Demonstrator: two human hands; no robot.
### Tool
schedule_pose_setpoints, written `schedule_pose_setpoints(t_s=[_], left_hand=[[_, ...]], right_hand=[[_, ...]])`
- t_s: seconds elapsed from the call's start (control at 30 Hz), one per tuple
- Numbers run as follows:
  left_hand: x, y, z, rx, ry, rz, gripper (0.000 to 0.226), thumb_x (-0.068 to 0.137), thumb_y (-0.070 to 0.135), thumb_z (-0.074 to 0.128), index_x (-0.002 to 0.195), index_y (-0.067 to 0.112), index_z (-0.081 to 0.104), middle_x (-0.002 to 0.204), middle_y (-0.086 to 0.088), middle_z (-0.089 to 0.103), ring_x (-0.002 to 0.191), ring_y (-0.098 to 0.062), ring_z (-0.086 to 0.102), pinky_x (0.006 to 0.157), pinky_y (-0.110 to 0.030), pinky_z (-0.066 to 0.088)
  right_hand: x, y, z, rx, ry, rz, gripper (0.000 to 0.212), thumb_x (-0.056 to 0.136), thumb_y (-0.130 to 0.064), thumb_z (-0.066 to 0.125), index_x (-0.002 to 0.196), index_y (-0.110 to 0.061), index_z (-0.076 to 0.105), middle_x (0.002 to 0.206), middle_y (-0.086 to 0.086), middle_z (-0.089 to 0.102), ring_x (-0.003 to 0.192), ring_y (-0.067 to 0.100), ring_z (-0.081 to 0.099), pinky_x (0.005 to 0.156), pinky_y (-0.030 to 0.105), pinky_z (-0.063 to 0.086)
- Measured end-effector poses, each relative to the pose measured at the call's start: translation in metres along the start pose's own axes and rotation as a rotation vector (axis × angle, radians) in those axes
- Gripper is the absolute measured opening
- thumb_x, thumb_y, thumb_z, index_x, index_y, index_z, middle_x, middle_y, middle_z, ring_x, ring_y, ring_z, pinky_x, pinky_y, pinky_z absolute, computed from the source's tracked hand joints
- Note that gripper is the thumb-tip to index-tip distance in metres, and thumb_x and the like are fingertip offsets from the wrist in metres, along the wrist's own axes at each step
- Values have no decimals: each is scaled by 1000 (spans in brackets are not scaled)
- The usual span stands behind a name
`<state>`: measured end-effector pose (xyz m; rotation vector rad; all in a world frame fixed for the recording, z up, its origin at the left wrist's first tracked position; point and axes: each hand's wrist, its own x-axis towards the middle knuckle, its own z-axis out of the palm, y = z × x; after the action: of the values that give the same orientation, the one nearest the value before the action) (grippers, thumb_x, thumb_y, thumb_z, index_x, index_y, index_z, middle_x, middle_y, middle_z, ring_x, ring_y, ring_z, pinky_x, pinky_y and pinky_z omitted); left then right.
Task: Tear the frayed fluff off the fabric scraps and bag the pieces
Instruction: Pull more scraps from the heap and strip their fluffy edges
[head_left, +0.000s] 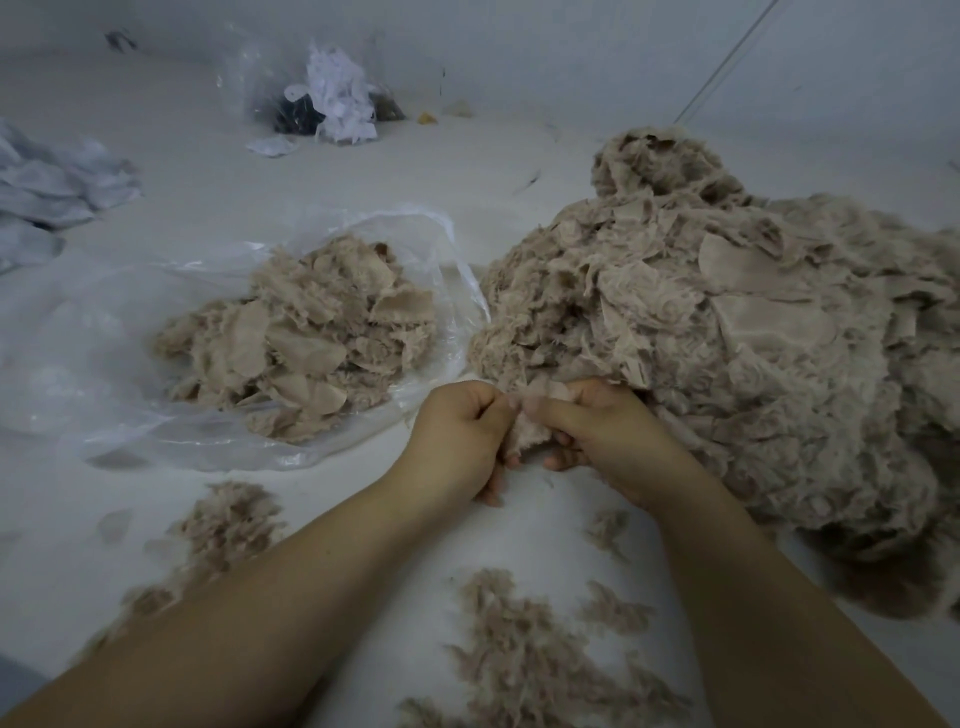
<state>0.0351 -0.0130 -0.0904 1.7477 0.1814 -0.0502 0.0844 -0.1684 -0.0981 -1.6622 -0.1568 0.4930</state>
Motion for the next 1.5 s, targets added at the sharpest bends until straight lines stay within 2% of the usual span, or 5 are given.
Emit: schedule_pose_setpoints(t_s=[0.3,0.83,1.1,1.3,1.5], left_hand=[[2,-3,-4,-139,149,39,53,104,33,47,56,9,47,43,-11,44,29,-19,34,34,-21,30],[-7,14,-25,165,-429,-94,38,72,26,86,77,-3,62,56,-13,64,39,-20,56,41,-25,46],[2,13,-16,100,-292,-120,44,98,28,60,56,15,54,44,-8,52,29,-15,38,34,-16,26],[40,30,-46,-715,145,110,45,92,54,51,96,10,58,72,-9,57,42,-18,44,42,-23,30],[49,13,-13,0,111,77,19,86,19,76,85,9,60,64,-10,59,39,-13,47,35,-20,32]], right_hand=[[1,-1,-2,96,48,56,17,85,-4,63,70,-10,59,53,-5,46,48,2,49,51,19,51],[3,3,-1,199,78,21,48,95,-21,60,48,-19,53,49,0,48,44,13,54,49,25,52],[0,3,-1,134,-22,-59,37,86,-36,65,81,0,60,54,-2,41,50,7,49,54,22,52],[-2,-1,1,168,31,-35,41,100,-25,53,65,-18,74,55,-6,40,50,4,42,58,22,54],[-5,-5,3,152,-2,-25,39,100,-25,54,64,-23,71,55,-8,41,51,2,42,57,21,53]])
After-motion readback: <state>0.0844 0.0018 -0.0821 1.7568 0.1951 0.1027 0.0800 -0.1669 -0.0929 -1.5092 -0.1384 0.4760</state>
